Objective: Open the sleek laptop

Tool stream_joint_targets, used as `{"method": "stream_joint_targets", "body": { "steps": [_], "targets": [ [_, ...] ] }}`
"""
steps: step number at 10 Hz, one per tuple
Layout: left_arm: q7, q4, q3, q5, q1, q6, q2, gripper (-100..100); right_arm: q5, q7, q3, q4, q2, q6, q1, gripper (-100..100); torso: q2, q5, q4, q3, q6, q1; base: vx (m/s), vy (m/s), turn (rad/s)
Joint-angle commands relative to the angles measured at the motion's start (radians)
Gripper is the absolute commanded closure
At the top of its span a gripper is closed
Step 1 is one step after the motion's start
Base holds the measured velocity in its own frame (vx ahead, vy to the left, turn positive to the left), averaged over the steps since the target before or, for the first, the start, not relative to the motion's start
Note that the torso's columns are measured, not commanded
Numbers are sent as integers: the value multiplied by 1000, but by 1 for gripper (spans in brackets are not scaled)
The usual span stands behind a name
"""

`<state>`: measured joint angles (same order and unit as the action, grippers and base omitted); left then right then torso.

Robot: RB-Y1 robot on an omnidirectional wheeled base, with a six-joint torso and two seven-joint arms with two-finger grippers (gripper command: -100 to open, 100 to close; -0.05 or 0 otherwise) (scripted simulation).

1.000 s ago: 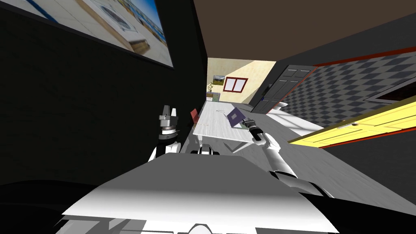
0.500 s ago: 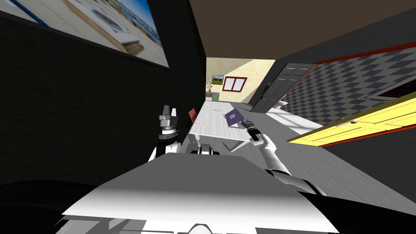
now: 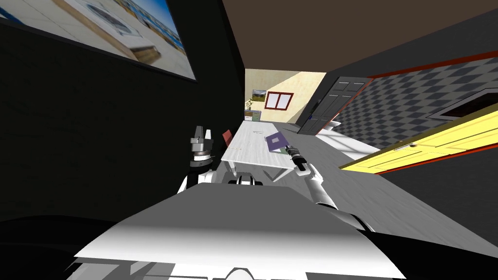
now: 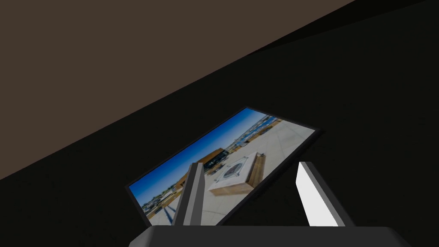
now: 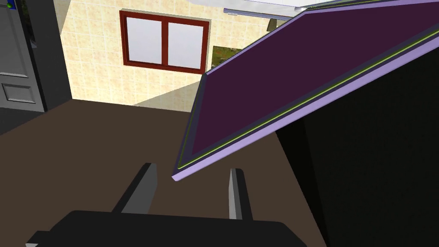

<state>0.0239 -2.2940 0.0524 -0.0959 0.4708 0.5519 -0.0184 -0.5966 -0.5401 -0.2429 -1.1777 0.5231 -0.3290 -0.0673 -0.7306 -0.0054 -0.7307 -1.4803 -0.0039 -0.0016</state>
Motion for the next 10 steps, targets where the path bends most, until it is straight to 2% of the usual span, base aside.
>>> {"method": "stream_joint_targets", "body": {
  "steps": [1,2,3,4,5,6,7,8,9,10],
  "targets": [
    [0,0,0,0,0,0,0,0,20,6,5,40,-42,-23,-7,100,1,1,0,0,-1,1,9,-69,-1],
    [0,0,0,0,0,0,0,0,20,6,5,40,-42,-23,-7,100,0,2,-1,0,-2,5,0,-21,-19],
    [0,0,0,0,0,0,0,0,49,21,4,65,-81,-45,-7,100,0,3,-2,0,-3,8,16,-61,-24],
    [0,0,0,0,0,0,0,0,15,40,40,4,-64,21,-14,-100,0,2,-2,0,-3,5,1,-77,-129],
    [0,0,0,0,0,0,0,0,-7,66,73,-26,-67,46,-22,-100,-3,4,-5,2,0,2,-3,-72,-186],
    [0,0,0,0,0,0,0,0,-7,66,83,-33,-67,66,-22,-100,-6,5,-7,4,3,1,7,-52,-71],
    [0,0,0,0,0,0,0,0,-28,92,122,-64,-70,96,-31,-100,-8,5,-7,5,3,2,10,-59,-134],
    [0,0,0,0,0,0,0,0,-28,92,125,-70,-70,111,-31,-100,-8,6,-8,5,4,2,6,-51,-61],
    [0,0,0,0,0,0,0,0,-49,119,167,-107,-73,149,-39,-100,-8,5,-7,5,4,2,-4,-68,-123],
    [0,0,0,0,0,0,0,0,-49,119,167,-107,-73,157,-39,-100,-8,5,-7,5,4,1,-3,-54,-60]
  ]
}}
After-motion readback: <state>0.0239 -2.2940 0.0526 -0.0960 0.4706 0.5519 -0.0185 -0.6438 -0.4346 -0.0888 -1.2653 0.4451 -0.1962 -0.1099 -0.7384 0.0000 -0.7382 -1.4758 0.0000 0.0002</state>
